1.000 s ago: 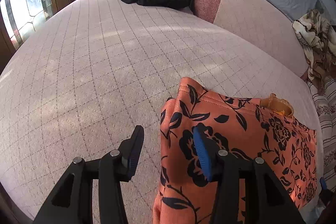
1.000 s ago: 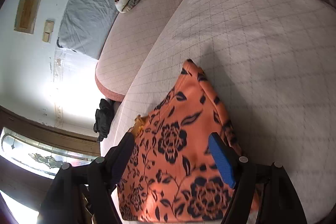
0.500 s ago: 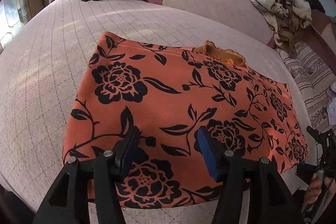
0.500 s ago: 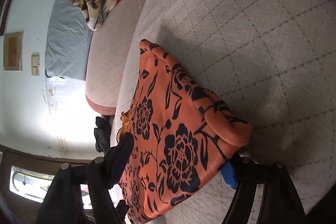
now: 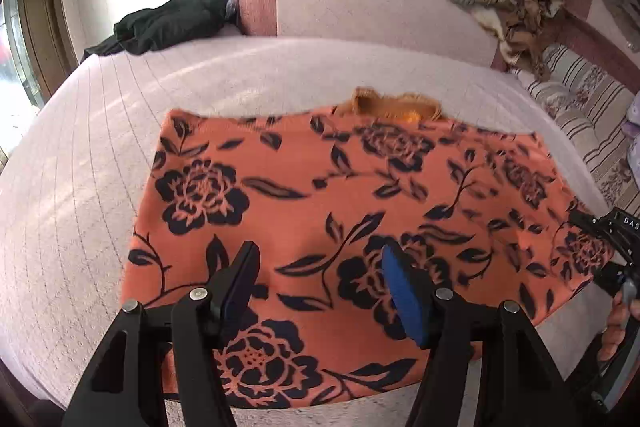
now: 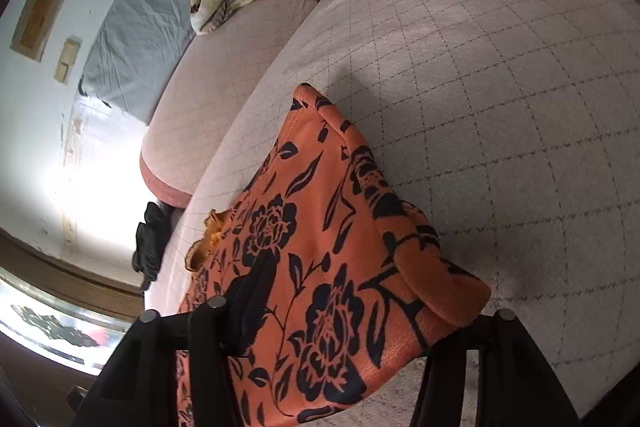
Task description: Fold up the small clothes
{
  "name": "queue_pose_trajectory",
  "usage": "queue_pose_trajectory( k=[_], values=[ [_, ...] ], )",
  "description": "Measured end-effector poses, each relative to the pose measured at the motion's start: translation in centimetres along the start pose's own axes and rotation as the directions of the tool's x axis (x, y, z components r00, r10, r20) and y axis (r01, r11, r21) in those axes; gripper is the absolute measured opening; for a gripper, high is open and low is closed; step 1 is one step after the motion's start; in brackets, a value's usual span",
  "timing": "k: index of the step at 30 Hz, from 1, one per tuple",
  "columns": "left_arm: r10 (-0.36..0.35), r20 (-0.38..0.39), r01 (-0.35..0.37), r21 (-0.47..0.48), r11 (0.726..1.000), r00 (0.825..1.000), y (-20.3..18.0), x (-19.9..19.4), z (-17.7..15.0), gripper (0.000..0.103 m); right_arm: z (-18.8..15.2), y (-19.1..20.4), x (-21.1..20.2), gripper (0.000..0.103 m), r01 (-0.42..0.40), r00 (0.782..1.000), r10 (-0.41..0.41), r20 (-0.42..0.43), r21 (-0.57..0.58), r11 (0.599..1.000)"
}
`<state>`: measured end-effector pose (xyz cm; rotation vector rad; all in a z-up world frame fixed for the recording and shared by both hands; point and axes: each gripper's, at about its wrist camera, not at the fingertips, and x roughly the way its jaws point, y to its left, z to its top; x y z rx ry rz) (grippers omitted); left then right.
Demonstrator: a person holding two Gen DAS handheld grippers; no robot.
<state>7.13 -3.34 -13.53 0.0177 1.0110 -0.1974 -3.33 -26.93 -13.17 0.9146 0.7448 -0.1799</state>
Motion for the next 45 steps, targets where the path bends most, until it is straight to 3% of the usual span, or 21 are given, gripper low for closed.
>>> queue_pose_trajectory(
  k=[1,2,4,6,8,11,13,15,18,20,22,25,28,31,32,34,36,39,41,45],
  values=[
    [-0.03,-0.078,0.03,-0.004,1.0,0.996,0.6,2.1,-0.5,0.066,-0.1,-0.3,0.7,0.03,0.029,0.999,-0.03,-0.026,-0.007,1.0],
    [-0.042,-0.024,0.043,0.028,0.999,0.999,0.7,1.8,-0.6,0.068,-0.1,-0.6,1.3,0.022,0.047,0.998,-0.047,-0.047,-0.002,0.999],
    [-0.102,-0.05,0.102,-0.005,0.995,0.993,1.5,0.7,0.1,0.067,0.2,0.6,1.1,0.018,0.073,0.996,-0.075,-0.044,-0.04,0.997],
    [-0.194,0.005,0.193,-0.141,0.971,0.981,4.4,-1.1,0.7,0.067,0.5,4.6,-0.5,0.016,0.056,0.998,-0.057,0.0,-0.154,0.986],
    [-0.172,0.085,0.188,-0.24,0.953,0.981,7.8,-3.5,0.6,0.067,0.0,10.6,-2.2,0.015,0.032,0.999,-0.019,0.045,-0.321,0.947],
    [-0.13,0.182,0.188,-0.353,0.917,0.975,13.3,-7.1,-0.8,0.067,-3.8,20.5,-3.7,0.015,-0.009,0.996,0.058,0.068,-0.568,0.823],
    [-0.075,0.223,0.165,-0.417,0.894,0.972,16.6,-9.1,-2.2,0.067,-8.6,25.9,-3.5,0.015,-0.054,0.994,0.104,0.03,-0.698,0.715],
    [-0.031,0.214,0.13,-0.466,0.875,0.976,19.4,-9.9,-3.5,0.067,-14.1,29.1,-1.6,0.015,-0.105,0.993,0.107,-0.047,-0.771,0.629],
    [-0.003,0.177,0.095,-0.516,0.851,0.984,22.3,-9.5,-5.6,0.067,-22.7,29.8,5.1,0.016,-0.135,0.982,-0.04,-0.185,-0.834,0.535],
    [-0.016,0.149,0.095,-0.539,0.837,0.989,23.3,-9.0,-6.7,0.066,-27.7,27.9,10.4,0.017,-0.16,0.937,-0.2,-0.288,-0.859,0.486],
    [-0.025,0.153,0.105,-0.54,0.835,0.988,23.7,-9.1,-7.3,0.066,-29.0,27.4,10.4,0.017,-0.114,0.959,-0.181,-0.219,-0.88,0.462],
    [-0.054,0.167,0.137,-0.538,0.832,0.984,23.8,-9.3,-7.0,0.066,-28.2,28.1,10.0,0.026,-0.123,0.954,-0.182,-0.237,-0.866,0.485],
    [-0.118,0.193,0.201,-0.498,0.843,0.974,22.5,-9.9,-5.7,0.066,-28.5,28.1,9.9,0.033,-0.162,0.95,-0.168,-0.265,-0.872,0.462],
    [-0.187,0.219,0.269,-0.444,0.855,0.958,20.5,-11.0,-4.8,0.066,-27.8,26.5,7.0,0.078,-0.3,0.928,-0.039,-0.371,-0.804,0.513],
    [-0.213,0.22,0.29,-0.428,0.856,0.952,19.8,-11.1,-4.5,0.066,-27.4,25.8,5.7,0.082,-0.302,0.935,-0.002,-0.356,-0.798,0.522],
    [-0.255,0.208,0.319,-0.388,0.865,0.944,17.8,-10.5,-3.8,0.066,-26.4,24.4,3.7,0.082,-0.294,0.945,0.038,-0.324,-0.793,0.534],
    [-0.258,0.162,0.299,-0.34,0.892,0.952,15.6,-9.1,-3.3,0.066,-25.2,23.1,2.4,0.082,-0.284,0.95,0.057,-0.306,-0.777,0.562],
    [-0.26,0.067,0.267,-0.335,0.904,0.963,13.7,-6.2,-3.2,0.062,-23.2,20.7,1.1,0.082,-0.247,0.961,0.06,-0.269,-0.747,0.617],
    [-0.254,0.037,0.25,-0.363,0.898,0.966,13.8,-5.2,-3.1,0.021,-21.7,19.2,0.9,0.082,-0.232,0.965,0.06,-0.257,-0.718,0.656],
    [-0.191,0.066,0.202,-0.37,0.907,0.979,14.4,-5.7,-3.3,0.017,-18.7,17.5,0.6,0.082,-0.244,0.961,0.095,-0.258,-0.638,0.731]
  ],
)
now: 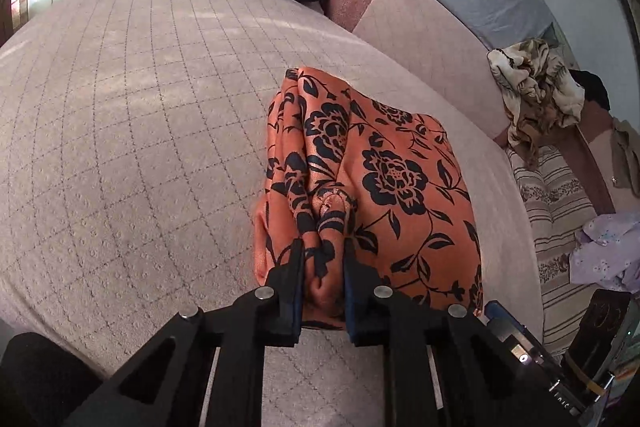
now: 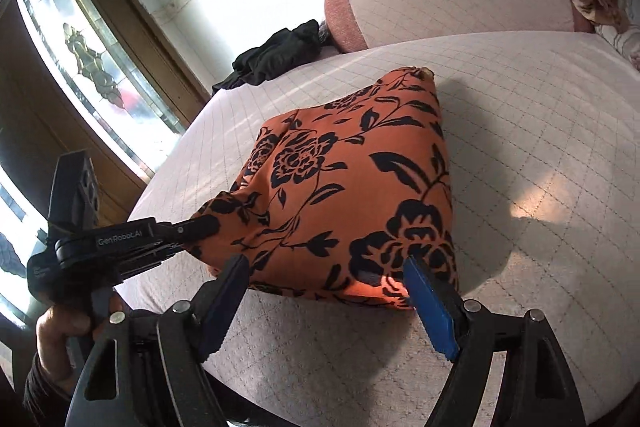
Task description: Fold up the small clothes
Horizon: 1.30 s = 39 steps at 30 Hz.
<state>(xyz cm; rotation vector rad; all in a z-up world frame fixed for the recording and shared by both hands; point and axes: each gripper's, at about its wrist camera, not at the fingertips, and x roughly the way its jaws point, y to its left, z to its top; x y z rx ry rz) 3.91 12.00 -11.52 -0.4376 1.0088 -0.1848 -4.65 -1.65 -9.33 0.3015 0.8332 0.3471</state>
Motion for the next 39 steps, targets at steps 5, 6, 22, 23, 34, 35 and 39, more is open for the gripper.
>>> queue_pose_trajectory(
  k=[5,6,22,23,34,35,39],
  values=[
    [0.038,-0.064,-0.043,-0.077,0.996,0.997,2.9,2.7,-1.6,0.028,-0.2,-3.4,0.0,0.082,-0.021,0.999,0.025,-0.029,0.117,0.993],
    [0.061,-0.057,-0.065,-0.062,0.996,0.997,2.3,2.2,-1.4,0.028,-0.2,-4.0,0.0,0.082,-0.03,0.999,0.035,-0.032,0.143,0.989],
    [0.242,-0.017,-0.232,0.216,0.948,0.97,-5.1,7.5,2.9,0.054,5.9,-9.7,3.6,0.082,-0.196,0.971,0.231,-0.058,0.35,0.916],
    [0.25,0.014,-0.247,0.213,0.945,0.968,-4.8,7.4,2.7,0.065,6.2,-10.2,4.6,0.082,-0.2,0.967,0.245,-0.076,0.375,0.905],
    [0.215,-0.009,-0.211,0.16,0.964,0.977,-3.3,7.2,3.0,0.067,3.9,-10.2,8.9,0.043,-0.086,0.954,0.182,-0.239,0.365,0.927],
    [0.212,-0.006,-0.209,0.149,0.967,0.977,-3.5,6.6,3.2,0.066,3.5,-11.0,8.7,0.045,-0.132,0.954,0.229,-0.195,0.416,0.9],
    [0.158,0.122,-0.177,0.16,0.971,0.98,-5.1,2.8,3.8,0.066,4.4,-10.3,6.8,0.059,-0.159,0.95,0.246,-0.191,0.381,0.911]
  ],
)
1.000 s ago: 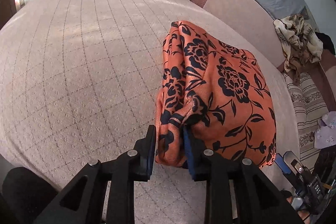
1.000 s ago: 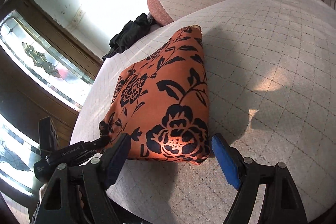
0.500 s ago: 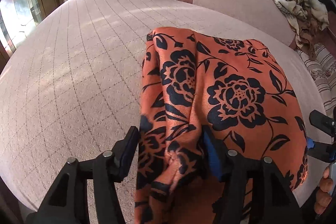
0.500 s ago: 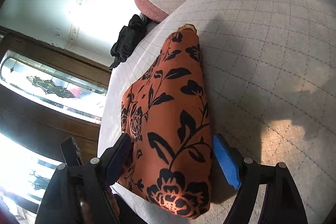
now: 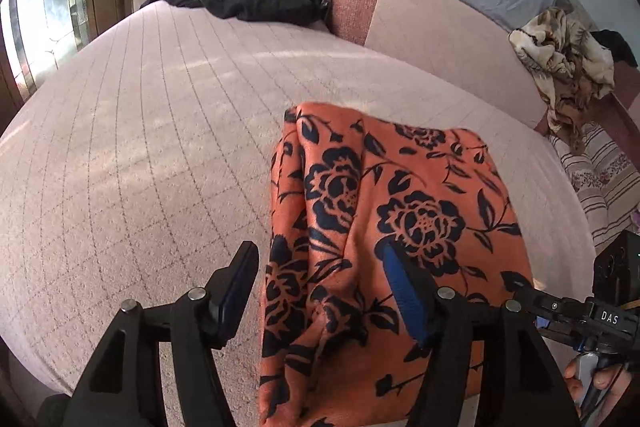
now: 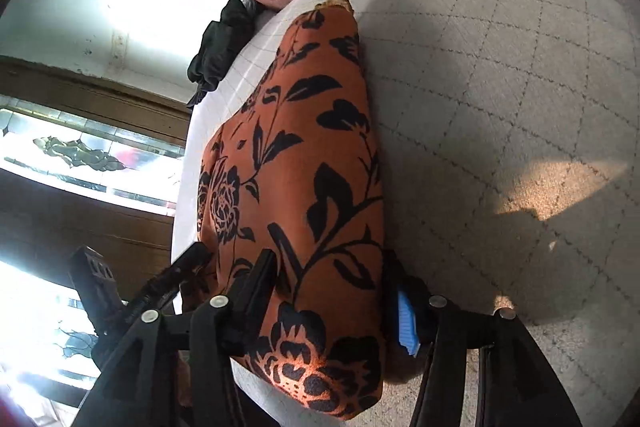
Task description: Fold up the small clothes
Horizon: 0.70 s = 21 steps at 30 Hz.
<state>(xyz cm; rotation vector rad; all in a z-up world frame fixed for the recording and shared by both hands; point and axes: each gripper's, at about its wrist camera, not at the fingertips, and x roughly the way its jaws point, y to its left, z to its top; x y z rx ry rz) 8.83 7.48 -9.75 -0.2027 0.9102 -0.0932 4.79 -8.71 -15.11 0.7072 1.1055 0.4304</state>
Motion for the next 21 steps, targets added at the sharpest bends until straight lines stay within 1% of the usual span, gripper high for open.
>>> queue_pose_trajectory(
  k=[1,2,3,4,5,6,7,8,10,11,12,13,14,16,17,18,19,20,21],
  values=[
    [0.013,0.008,-0.013,0.03,0.999,1.0,-0.4,0.0,0.1,0.066,0.1,0.0,-0.4,0.062,-0.013,1.0,0.013,0.003,0.007,1.0],
    [0.028,-0.011,-0.027,0.058,0.998,1.0,-0.6,0.7,0.0,0.066,0.4,-0.2,-1.0,0.064,-0.036,0.999,0.035,0.02,0.032,0.999],
    [0.046,-0.064,-0.042,0.075,0.996,0.997,-0.7,2.2,-0.4,0.066,0.9,-0.3,-1.6,0.066,-0.068,0.997,0.065,0.045,0.056,0.996],
    [0.07,-0.14,-0.06,0.073,0.996,0.988,-0.5,4.1,-1.1,0.066,1.4,-0.7,-2.1,0.069,-0.099,0.993,0.094,0.074,0.071,0.993],
    [0.034,-0.148,-0.031,0.019,0.999,0.988,0.4,4.8,-1.5,0.069,2.3,-0.8,-2.2,0.07,-0.124,0.989,0.115,0.098,0.084,0.989],
    [0.003,-0.13,-0.005,-0.016,1.0,0.992,1.1,4.9,-1.9,0.069,3.1,-0.9,-2.2,0.072,-0.136,0.986,0.126,0.108,0.094,0.986],
    [0.001,-0.129,-0.003,-0.01,1.0,0.992,1.1,4.8,-1.9,0.069,4.2,-1.1,-1.6,0.076,-0.145,0.985,0.134,0.104,0.103,0.984],
    [0.005,-0.128,-0.005,-0.002,1.0,0.992,1.1,4.7,-1.9,0.069,5.1,-1.3,-0.7,0.077,-0.15,0.987,0.141,0.082,0.118,0.982],
    [0.001,-0.132,-0.002,-0.002,1.0,0.991,1.3,4.8,-1.8,0.07,7.1,-2.1,1.8,0.077,-0.126,0.992,0.125,0.02,0.175,0.976],
    [0.0,-0.133,0.0,-0.004,1.0,0.991,1.2,4.9,-1.8,0.07,7.9,-2.4,3.2,0.077,-0.129,0.991,0.134,-0.013,0.199,0.971],
    [0.001,-0.131,-0.001,-0.001,1.0,0.991,1.2,4.9,-1.8,0.07,8.5,-2.5,4.4,0.07,-0.154,0.986,0.165,-0.039,0.201,0.967],
    [0.0,-0.127,0.0,0.004,1.0,0.992,1.3,4.9,-1.8,0.07,8.9,-1.8,4.7,0.054,-0.129,0.99,0.137,-0.038,0.165,0.978],
    [-0.004,-0.124,0.005,0.006,1.0,0.992,1.1,5.1,-2.0,0.07,9.1,-0.9,4.4,0.042,-0.103,0.994,0.106,-0.021,0.118,0.988],
    [-0.015,-0.121,0.016,0.002,1.0,0.993,1.1,5.1,-2.1,0.071,8.7,-0.2,3.4,0.033,-0.078,0.996,0.075,0.04,0.084,0.993],
    [-0.017,-0.123,0.017,-0.002,1.0,0.992,1.3,5.2,-2.4,0.072,8.4,-1.3,3.5,0.033,-0.047,0.998,0.041,0.05,0.114,0.992],
    [-0.014,-0.129,0.013,-0.007,1.0,0.992,1.4,5.1,-2.2,0.072,7.9,-2.7,4.3,0.033,-0.022,0.999,0.017,0.034,0.157,0.987],
    [-0.018,-0.134,0.016,-0.019,1.0,0.991,1.5,4.8,-2.0,0.072,7.6,-3.6,4.5,0.033,-0.06,0.998,0.054,0.04,0.183,0.981],
    [-0.028,-0.13,0.023,-0.037,0.999,0.991,1.7,4.2,-1.8,0.071,7.6,-3.5,4.2,0.033,-0.087,0.996,0.08,0.048,0.176,0.98],
    [-0.042,-0.11,0.036,-0.054,0.998,0.993,2.0,3.6,-1.4,0.071,7.8,-3.3,3.6,0.037,-0.114,0.993,0.107,0.049,0.171,0.979]
  ],
)
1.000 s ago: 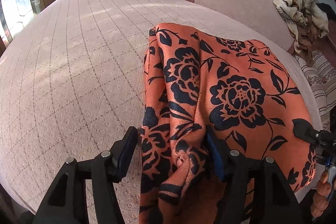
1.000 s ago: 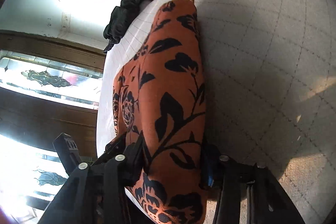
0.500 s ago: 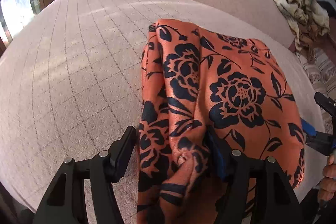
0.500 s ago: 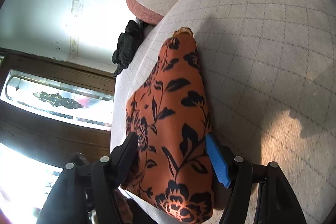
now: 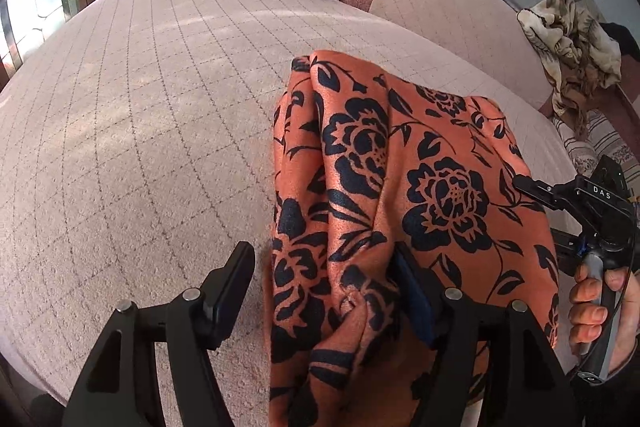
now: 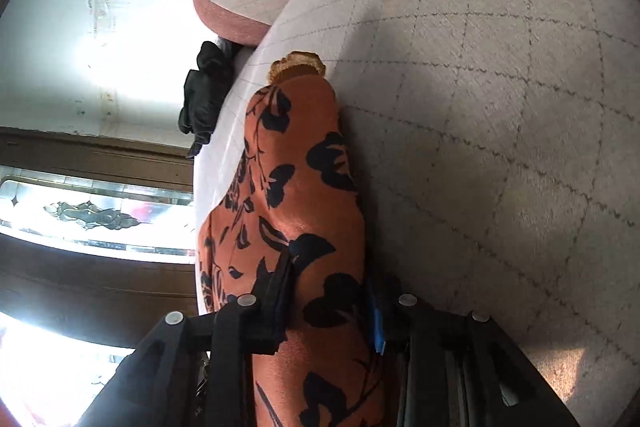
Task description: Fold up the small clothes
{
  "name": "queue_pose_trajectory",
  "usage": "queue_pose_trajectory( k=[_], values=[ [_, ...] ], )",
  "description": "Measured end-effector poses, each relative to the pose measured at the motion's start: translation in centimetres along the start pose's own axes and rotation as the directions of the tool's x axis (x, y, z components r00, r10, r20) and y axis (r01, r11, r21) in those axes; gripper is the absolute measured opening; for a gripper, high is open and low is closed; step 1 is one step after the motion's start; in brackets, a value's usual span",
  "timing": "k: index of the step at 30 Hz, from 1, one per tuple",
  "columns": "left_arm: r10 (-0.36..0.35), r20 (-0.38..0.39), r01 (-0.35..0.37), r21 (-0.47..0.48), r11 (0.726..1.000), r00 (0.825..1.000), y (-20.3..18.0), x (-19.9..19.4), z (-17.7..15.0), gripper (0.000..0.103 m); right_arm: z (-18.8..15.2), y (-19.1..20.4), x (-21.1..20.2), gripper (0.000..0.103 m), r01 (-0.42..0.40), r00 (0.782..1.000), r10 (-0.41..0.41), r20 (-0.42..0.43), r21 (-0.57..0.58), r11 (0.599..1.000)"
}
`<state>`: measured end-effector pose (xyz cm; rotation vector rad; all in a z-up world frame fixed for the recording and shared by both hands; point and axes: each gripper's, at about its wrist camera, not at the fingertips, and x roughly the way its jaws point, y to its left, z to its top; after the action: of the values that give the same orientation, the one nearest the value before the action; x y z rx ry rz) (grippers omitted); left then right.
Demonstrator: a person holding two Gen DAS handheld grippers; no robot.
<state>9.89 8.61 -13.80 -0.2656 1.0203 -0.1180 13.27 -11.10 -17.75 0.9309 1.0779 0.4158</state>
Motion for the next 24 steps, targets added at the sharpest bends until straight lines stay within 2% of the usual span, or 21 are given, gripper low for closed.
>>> queue_pose_trajectory(
  k=[1,3,4,5,6,7,8,9,10,12,15,17,19,21,22,24],
  values=[
    [-0.017,0.032,0.018,-0.004,1.0,0.999,0.1,-0.9,0.2,0.071,0.3,0.3,-0.4,0.04,-0.013,1.0,0.013,0.001,0.006,1.0],
    [-0.007,0.078,0.006,0.017,1.0,0.997,0.4,-1.7,0.3,0.071,1.4,1.2,-1.3,0.064,-0.029,0.999,0.029,0.042,-0.008,1.0],
    [0.016,0.054,-0.018,0.025,1.0,0.998,0.6,-1.0,0.3,0.071,2.2,1.7,-1.6,0.078,-0.036,0.997,0.037,0.073,-0.016,0.999],
    [0.022,0.001,-0.022,0.019,1.0,1.0,1.1,0.2,0.3,0.071,3.2,1.9,-1.5,0.085,-0.04,0.994,0.042,0.101,-0.02,0.999],
    [-0.006,-0.02,0.006,-0.013,1.0,1.0,1.9,0.9,0.2,0.072,4.3,1.8,-0.7,0.086,-0.037,0.995,0.037,0.097,-0.006,0.999],
    [-0.024,-0.01,0.024,-0.03,0.999,1.0,2.3,1.0,0.2,0.073,5.6,1.5,0.9,0.087,-0.033,0.998,0.032,0.052,0.024,0.999],
    [-0.022,-0.013,0.021,-0.024,0.999,1.0,2.3,0.8,0.3,0.073,6.6,1.2,2.6,0.071,-0.027,1.0,0.027,-0.006,0.041,0.999],
    [-0.015,-0.012,0.015,-0.018,1.0,1.0,2.2,0.6,0.3,0.073,7.3,1.6,3.8,0.048,0.017,0.999,-0.016,-0.04,0.008,1.0],
    [-0.02,-0.012,0.019,-0.017,1.0,1.0,2.4,0.6,0.3,0.073,7.6,2.5,4.1,0.03,0.081,0.996,-0.083,-0.034,-0.047,0.996],
    [-0.053,-0.008,0.053,-0.04,0.998,0.999,2.9,0.9,0.3,0.073,7.5,3.4,3.2,0.03,0.091,0.996,-0.089,0.024,-0.077,0.993],
    [-0.111,0.0,0.11,-0.106,0.988,0.994,4.4,0.1,0.8,0.071,7.2,2.1,2.2,0.036,0.128,0.987,-0.126,0.095,-0.009,0.992],
    [-0.167,0.065,0.174,-0.133,0.976,0.984,5.5,-2.2,0.7,0.071,6.3,1.8,0.2,0.065,0.13,0.981,-0.128,0.146,-0.003,0.992],
    [-0.201,0.081,0.21,-0.125,0.97,0.976,6.2,-4.0,0.3,0.071,4.8,3.0,-2.7,0.066,0.139,0.968,-0.125,0.22,-0.053,0.989],
    [-0.274,0.049,0.279,-0.166,0.946,0.96,6.9,-4.3,-0.8,0.07,2.5,4.8,-4.6,0.066,0.086,0.979,-0.061,0.193,-0.121,0.989],
    [-0.287,0.021,0.286,-0.177,0.942,0.958,7.0,-3.7,-1.6,0.07,1.0,6.0,-5.0,0.066,0.053,0.988,-0.028,0.153,-0.16,0.986],
    [-0.209,-0.066,0.197,-0.159,0.967,0.976,6.7,-1.9,-3.3,0.057,-2.4,8.4,-5.1,0.066,-0.055,0.997,0.066,0.035,-0.252,0.966]
  ],
)
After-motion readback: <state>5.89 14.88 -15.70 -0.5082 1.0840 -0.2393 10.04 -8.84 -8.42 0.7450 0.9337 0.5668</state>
